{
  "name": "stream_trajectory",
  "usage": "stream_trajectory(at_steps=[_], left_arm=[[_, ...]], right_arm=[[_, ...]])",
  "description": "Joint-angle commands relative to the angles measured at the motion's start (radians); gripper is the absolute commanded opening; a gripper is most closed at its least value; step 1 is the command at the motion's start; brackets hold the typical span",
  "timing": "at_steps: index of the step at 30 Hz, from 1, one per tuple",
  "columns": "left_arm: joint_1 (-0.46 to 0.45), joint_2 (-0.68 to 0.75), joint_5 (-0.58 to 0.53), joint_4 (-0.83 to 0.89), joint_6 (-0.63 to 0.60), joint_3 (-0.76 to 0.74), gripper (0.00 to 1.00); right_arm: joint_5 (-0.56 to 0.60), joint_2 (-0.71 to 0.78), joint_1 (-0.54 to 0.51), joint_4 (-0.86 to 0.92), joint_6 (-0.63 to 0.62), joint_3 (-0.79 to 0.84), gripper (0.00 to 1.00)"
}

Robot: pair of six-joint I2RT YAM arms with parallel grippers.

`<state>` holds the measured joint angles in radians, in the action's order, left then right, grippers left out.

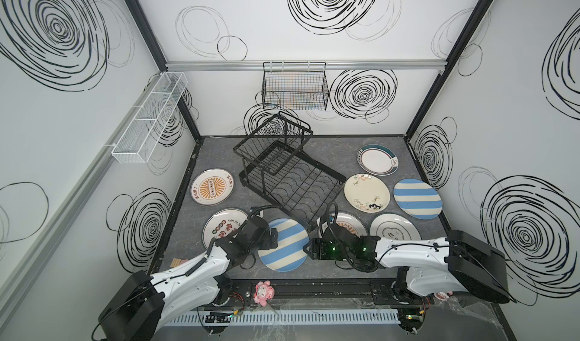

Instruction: Load the plates into the dish rack

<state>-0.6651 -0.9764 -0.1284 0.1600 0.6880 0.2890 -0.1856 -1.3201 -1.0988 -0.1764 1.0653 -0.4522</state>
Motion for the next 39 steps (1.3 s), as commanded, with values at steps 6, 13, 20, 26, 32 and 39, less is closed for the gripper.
stream_trajectory(at_steps=[6,13,20,26,32,39], left_arm=[[-0.001,0.012,0.03,-0.041,-0.007,0.005,0.96],[0.001,0.038,0.07,-0.081,0.024,-0.043,0.96],[0.002,0.053,0.09,-0.121,0.013,-0.061,0.96],[0.001,0.084,0.117,-0.123,0.013,-0.079,0.96],[0.002,0.14,0.136,-0.123,0.031,-0.114,0.96],[0.002,0.187,0.139,-0.112,0.041,-0.123,0.96]], right_arm=[[-0.048,-0.103,0.013,-0.055,-0.033,-0.044,0.68],[-0.081,-0.154,0.022,-0.097,-0.026,-0.041,0.66],[-0.159,-0.147,0.083,-0.319,0.07,0.094,0.61],[-0.173,-0.183,0.059,-0.352,0.068,0.075,0.57],[-0.229,-0.226,0.059,-0.501,0.104,0.095,0.5],[-0.215,-0.202,0.057,-0.558,0.124,0.096,0.4]])
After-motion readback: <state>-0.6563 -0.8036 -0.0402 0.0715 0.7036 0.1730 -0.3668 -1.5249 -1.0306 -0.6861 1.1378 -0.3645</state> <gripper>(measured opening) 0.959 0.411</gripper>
